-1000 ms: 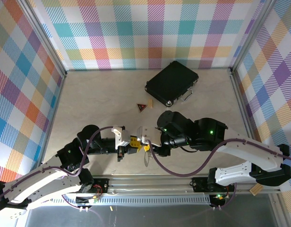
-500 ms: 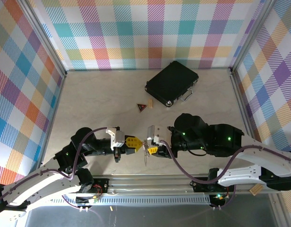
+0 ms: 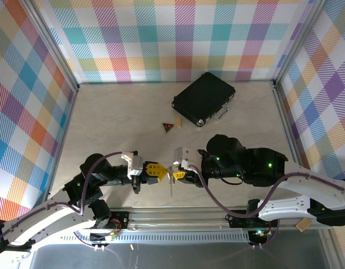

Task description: Put the keys on the keyring

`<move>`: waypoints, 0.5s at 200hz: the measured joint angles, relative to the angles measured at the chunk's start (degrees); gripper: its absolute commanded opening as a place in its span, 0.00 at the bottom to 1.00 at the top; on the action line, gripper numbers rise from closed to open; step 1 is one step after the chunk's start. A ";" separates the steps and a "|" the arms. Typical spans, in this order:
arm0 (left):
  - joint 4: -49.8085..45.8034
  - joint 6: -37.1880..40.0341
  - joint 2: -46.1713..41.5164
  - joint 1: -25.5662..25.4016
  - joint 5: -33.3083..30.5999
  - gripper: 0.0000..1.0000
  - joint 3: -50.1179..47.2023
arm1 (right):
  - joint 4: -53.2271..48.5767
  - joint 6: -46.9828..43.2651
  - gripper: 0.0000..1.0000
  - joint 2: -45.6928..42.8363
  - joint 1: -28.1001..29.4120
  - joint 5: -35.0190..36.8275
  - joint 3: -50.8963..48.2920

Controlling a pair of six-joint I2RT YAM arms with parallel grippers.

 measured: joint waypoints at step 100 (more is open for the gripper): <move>0.66 -0.52 0.00 0.00 0.15 0.00 -0.20 | 1.75 0.22 0.00 1.36 0.00 -1.97 -0.66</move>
